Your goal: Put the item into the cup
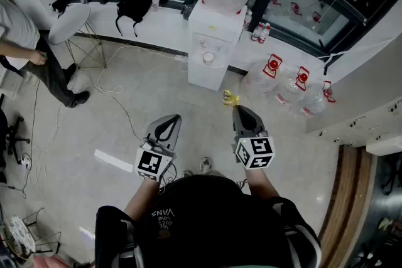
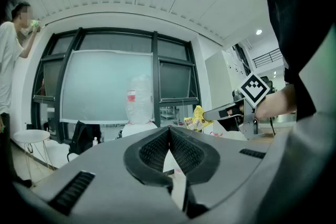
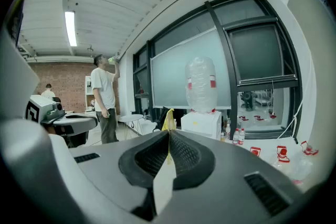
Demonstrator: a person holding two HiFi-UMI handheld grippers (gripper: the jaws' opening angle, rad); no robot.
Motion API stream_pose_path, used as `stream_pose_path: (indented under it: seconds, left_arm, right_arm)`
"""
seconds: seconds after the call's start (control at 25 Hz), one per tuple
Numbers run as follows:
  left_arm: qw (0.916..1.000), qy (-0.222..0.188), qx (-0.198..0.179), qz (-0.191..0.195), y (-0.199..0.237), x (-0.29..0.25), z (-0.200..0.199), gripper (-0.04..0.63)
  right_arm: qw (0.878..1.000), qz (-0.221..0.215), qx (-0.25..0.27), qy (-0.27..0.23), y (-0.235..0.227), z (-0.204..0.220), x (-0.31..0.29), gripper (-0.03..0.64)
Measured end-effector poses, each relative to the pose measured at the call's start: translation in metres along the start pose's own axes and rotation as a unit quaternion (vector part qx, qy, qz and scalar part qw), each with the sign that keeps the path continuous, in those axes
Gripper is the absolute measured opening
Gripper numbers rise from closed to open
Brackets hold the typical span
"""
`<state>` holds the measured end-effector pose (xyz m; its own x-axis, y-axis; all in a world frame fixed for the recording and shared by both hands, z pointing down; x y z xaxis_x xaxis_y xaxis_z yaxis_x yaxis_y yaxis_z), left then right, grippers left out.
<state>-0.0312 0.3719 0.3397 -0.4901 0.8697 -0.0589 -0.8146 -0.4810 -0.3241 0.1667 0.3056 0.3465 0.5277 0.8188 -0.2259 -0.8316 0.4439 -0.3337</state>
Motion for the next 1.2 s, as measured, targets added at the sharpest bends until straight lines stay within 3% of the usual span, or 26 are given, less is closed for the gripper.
stream_pose_path:
  seconds: [0.24, 0.48, 0.68, 1.2]
  left_arm:
    - [0.9999, 0.0, 0.004, 0.012, 0.007, -0.001, 0.014, 0.02]
    - [0.9998, 0.005, 0.017, 0.011, 0.024, -0.028, 0.029, 0.02]
    - [0.9995, 0.021, 0.022, 0.004, 0.046, -0.078, 0.043, 0.02]
    - [0.9977, 0.043, 0.042, -0.03, 0.092, -0.217, 0.075, 0.02]
  right_arm:
    - [0.999, -0.016, -0.044, -0.004, 0.002, 0.008, -0.013, 0.046]
    - [0.998, -0.018, -0.051, 0.026, -0.013, 0.02, -0.045, 0.044]
    - [0.996, -0.029, -0.082, 0.033, -0.046, 0.008, -0.093, 0.046]
    - [0.991, -0.056, -0.083, 0.086, -0.133, -0.019, -0.214, 0.045]
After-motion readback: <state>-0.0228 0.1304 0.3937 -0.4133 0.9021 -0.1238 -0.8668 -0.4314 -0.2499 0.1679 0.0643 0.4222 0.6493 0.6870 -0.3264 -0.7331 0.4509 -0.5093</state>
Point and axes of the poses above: the fingertips, and each gripper's own axes: x backward along the fingers, y to its left, z out of its underside, the point moved 3 cm from there along x, backward along the fingers, and after that the axes turned 15 degrees about -x, right-handed, at the moved point
